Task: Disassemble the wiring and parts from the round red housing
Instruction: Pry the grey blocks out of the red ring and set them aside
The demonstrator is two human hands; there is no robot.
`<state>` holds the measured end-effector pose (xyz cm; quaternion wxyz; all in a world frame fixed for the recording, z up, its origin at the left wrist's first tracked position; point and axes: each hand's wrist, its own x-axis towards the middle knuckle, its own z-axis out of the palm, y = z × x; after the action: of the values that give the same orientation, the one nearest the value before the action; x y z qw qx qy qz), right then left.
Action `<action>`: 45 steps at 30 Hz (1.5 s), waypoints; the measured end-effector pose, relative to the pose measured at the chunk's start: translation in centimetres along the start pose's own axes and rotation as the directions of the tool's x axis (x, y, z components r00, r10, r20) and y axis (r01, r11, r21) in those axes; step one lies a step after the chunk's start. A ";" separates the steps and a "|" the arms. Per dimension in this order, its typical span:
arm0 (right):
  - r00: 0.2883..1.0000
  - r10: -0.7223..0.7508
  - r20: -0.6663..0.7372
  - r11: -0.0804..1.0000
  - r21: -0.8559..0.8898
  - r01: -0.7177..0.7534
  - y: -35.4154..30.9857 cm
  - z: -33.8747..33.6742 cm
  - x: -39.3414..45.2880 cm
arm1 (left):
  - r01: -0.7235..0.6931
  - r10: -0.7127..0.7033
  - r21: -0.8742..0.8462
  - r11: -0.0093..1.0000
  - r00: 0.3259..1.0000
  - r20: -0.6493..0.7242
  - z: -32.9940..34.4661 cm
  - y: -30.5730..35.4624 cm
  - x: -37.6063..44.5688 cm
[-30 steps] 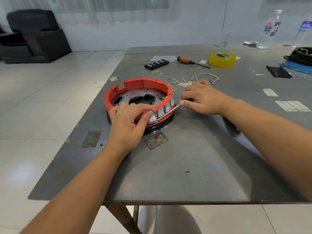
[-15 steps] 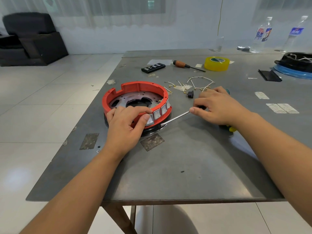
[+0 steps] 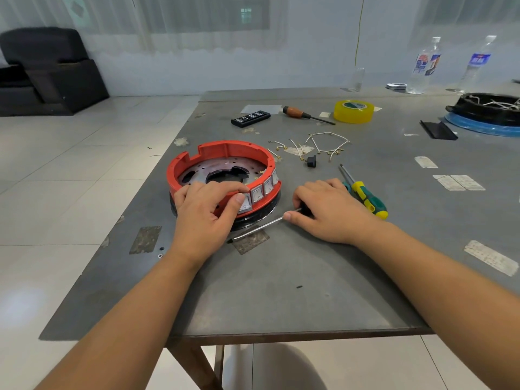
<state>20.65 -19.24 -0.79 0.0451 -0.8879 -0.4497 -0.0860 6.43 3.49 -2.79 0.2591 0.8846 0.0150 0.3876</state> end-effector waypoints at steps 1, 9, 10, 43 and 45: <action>1.000 0.008 -0.011 1.000 0.013 -0.007 -0.2 0.2 -0.1 | -0.001 0.001 0.004 1.000 1.000 0.001 0.0 -0.1 0.0; 0.999 0.009 -0.046 1.000 0.003 -0.009 -1.5 0.7 -1.0 | -0.012 0.012 0.002 1.000 1.000 -0.010 0.1 -0.1 0.0; 0.998 0.014 -0.059 1.000 -0.006 -0.014 -1.7 0.6 -1.0 | -0.011 0.011 0.001 1.000 1.000 -0.013 0.1 0.0 0.0; 0.829 -0.014 -0.559 0.821 0.467 0.329 -4.9 -0.2 1.3 | 0.099 -0.100 -0.033 0.995 0.995 -0.025 0.5 -0.7 0.1; 0.831 0.055 -0.553 0.825 0.494 0.275 -4.2 -0.4 1.2 | 0.109 -0.110 -0.030 0.994 0.994 -0.022 0.5 -0.7 0.0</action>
<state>17.97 -15.86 -0.14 0.4210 -0.7450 -0.4758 -0.2033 6.93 3.87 -3.38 0.2926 0.8738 0.0612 0.3835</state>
